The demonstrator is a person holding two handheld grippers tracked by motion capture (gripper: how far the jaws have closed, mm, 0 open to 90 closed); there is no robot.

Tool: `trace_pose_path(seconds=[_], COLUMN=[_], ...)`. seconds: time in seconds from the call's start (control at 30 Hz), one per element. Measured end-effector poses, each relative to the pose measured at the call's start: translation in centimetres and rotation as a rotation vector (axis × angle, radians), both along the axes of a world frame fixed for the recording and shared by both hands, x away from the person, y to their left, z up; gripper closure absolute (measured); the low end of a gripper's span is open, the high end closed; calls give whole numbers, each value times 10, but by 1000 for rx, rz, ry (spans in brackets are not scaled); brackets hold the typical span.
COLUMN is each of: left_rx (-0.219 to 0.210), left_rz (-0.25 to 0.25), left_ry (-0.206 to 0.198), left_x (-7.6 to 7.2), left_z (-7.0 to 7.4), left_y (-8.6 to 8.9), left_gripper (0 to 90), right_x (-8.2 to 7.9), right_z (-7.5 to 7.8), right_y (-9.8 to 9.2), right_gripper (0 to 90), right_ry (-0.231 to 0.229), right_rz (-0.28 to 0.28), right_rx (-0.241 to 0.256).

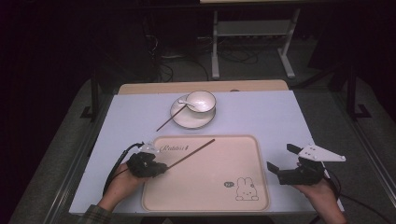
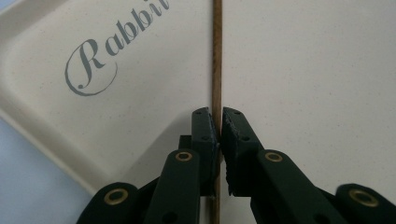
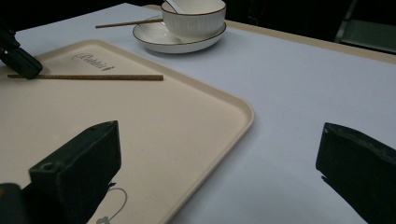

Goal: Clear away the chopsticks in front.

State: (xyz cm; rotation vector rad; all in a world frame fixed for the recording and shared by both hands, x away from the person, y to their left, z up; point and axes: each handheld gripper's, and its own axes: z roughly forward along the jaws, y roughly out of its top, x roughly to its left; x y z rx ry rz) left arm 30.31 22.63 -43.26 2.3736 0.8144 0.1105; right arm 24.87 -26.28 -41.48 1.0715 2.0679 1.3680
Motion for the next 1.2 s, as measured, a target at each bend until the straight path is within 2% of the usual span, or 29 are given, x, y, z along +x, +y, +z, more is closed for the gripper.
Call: trace_pose_path(seconds=[0.07,0.17,0.37,0.47,0.53,0.63,0.73,0.87,0.93,1.2], left_rx=[-4,-26,-33,-31,-29,-35,-22,5,5,9], left_rz=[-1,8,33,38,49,64,77,109,126,161], left_ry=[-5,-32,-72,-92,-106,-121,-135,-137,-132,-146], left_x=[0,8,37,56,69,91,112,139,151,188], left_z=[2,12,27,33,37,41,43,41,39,28], left_y=[0,1,1,-3,-6,-10,-16,-23,-26,-36], left_gripper=[817,806,710,625,599,595,596,599,604,676], right_x=[0,0,0,0,0,0,0,0,0,0], right_z=[0,0,0,0,0,-1,-1,-1,-1,-1], right_y=[0,0,1,1,1,0,-1,-1,-1,-2], right_gripper=[0,0,0,0,0,0,0,0,0,0], right_ry=[0,0,1,1,2,6,5,4,4,5], right_rz=[0,-2,-1,-5,-5,-6,-9,-6,-6,-7], right_rx=[0,-1,-3,-2,-1,0,5,4,4,8])
